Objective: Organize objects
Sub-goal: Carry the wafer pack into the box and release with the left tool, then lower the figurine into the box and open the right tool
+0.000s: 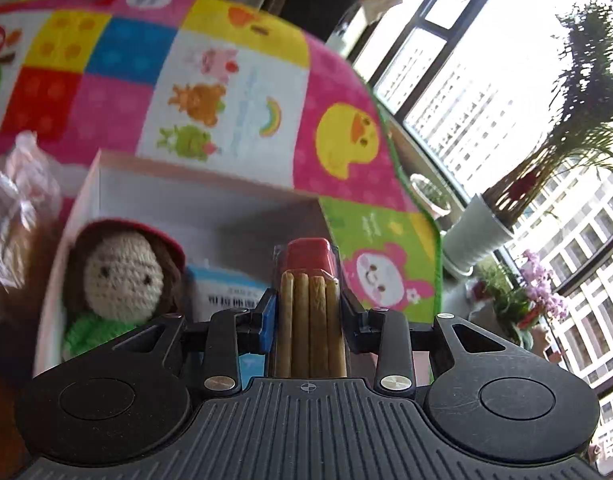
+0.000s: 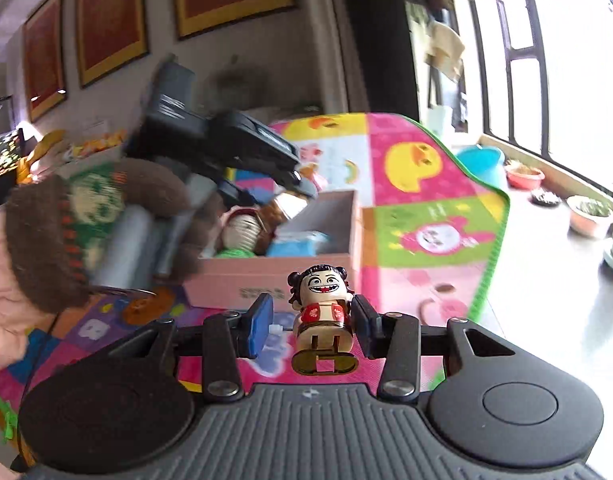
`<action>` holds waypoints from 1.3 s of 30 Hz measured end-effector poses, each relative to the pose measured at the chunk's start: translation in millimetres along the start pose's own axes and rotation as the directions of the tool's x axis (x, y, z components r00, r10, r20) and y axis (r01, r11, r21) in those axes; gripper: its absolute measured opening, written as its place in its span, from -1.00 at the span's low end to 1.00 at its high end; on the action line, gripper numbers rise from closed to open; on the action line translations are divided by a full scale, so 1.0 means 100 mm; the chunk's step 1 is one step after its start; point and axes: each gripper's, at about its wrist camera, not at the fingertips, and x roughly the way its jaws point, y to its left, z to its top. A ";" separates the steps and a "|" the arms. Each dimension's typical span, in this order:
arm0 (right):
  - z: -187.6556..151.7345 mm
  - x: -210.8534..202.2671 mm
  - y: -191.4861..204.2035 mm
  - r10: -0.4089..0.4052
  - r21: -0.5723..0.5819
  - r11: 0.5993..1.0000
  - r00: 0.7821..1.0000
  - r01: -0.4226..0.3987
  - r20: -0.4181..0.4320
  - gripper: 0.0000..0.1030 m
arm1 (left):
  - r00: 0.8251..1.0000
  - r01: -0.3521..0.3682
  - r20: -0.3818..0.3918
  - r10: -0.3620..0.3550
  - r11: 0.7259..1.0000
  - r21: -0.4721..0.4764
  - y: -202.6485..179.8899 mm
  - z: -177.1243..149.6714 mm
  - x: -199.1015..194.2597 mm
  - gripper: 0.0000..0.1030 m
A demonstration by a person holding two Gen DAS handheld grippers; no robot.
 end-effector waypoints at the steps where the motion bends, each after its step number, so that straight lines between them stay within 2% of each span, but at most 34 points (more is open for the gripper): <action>1: -0.02 0.01 -0.05 -0.008 0.010 1.000 1.000 0.009 -0.006 -0.17 | 0.999 -0.004 -0.037 0.002 0.999 -0.032 0.04 -0.05 0.08 -0.25; 2: -0.03 0.03 -0.10 -0.014 0.017 1.000 1.000 0.015 -0.012 -0.17 | 0.999 0.015 -0.030 -0.016 0.999 -0.042 0.08 -0.11 0.07 -0.27; 5: -0.05 0.09 -0.22 -0.032 0.034 0.999 0.999 0.033 -0.028 -0.17 | 0.999 0.032 0.026 -0.032 0.999 0.005 0.11 -0.16 -0.15 -0.25; 9: -0.02 0.20 -0.22 -0.049 0.023 0.998 0.998 0.050 -0.043 -0.17 | 0.990 0.093 0.112 -0.087 0.995 -0.047 0.29 -0.11 -0.51 -0.25; 15: 0.13 0.19 -0.15 -0.026 0.016 1.000 0.999 0.026 -0.037 -0.17 | 0.986 0.153 0.049 -0.156 0.986 0.070 0.56 -0.43 -0.95 -0.27; 17: 0.28 0.20 -0.12 -0.008 0.013 1.000 1.000 0.008 -0.025 -0.17 | 0.989 0.136 0.035 -0.142 0.980 0.147 0.70 -0.63 -1.13 -0.27; 19: 0.54 0.23 -0.05 0.022 -0.016 1.000 1.000 -0.022 0.009 -0.17 | 0.996 0.074 0.032 -0.083 0.975 0.210 0.86 -0.77 -1.24 -0.27; 21: 0.89 0.38 0.06 0.044 -0.069 0.997 0.998 -0.040 0.043 -0.17 | 0.999 0.028 0.027 -0.036 0.972 0.232 1.04 -0.85 -1.34 -0.27; 23: 1.22 0.66 0.19 0.032 -0.119 0.993 0.998 -0.026 0.055 -0.16 | 0.999 0.006 0.040 -0.015 0.978 0.210 1.23 -0.87 -1.41 -0.27; 25: 1.47 1.02 0.33 0.009 -0.174 0.985 0.999 -0.003 0.035 0.04 | 0.999 -0.003 0.049 -0.006 0.984 0.176 1.44 -0.87 -1.47 -0.38; 26: 1.54 1.18 0.36 -0.018 -0.170 0.985 1.000 0.020 0.013 0.21 | 0.998 -0.013 0.064 0.003 0.987 0.158 1.54 -0.88 -1.52 -0.38; 27: 1.58 1.35 0.42 -0.027 -0.162 0.987 0.999 0.023 -0.022 0.21 | 0.996 -0.030 0.090 0.017 0.990 0.140 1.64 -0.89 -1.58 -0.38; 30: 1.53 1.62 0.66 0.009 -0.144 0.989 0.994 -0.026 -0.112 0.21 | 0.984 -0.115 0.148 0.101 0.990 0.087 1.94 -0.80 -1.65 -0.38; 32: 1.46 1.74 0.90 0.047 -0.150 0.986 0.986 -0.072 -0.163 0.21 | 0.976 -0.145 0.176 0.131 0.987 0.066 2.12 -0.64 -1.70 -0.38; 35: 1.41 1.91 1.31 0.084 -0.166 0.978 0.970 -0.123 -0.228 0.21 | 0.943 -0.208 0.269 0.199 0.978 0.008 2.38 -0.26 -1.74 -0.38; 37: 1.37 2.10 1.56 0.101 -0.177 0.972 0.956 -0.153 -0.274 0.21 | 0.926 -0.202 0.314 0.211 0.977 -0.060 2.60 -0.01 -1.75 -0.39; 39: 1.30 2.33 1.81 0.077 -0.225 0.962 0.947 -0.152 -0.312 0.21 | 0.923 -0.158 0.332 0.194 0.978 -0.133 2.80 0.18 -1.74 -0.39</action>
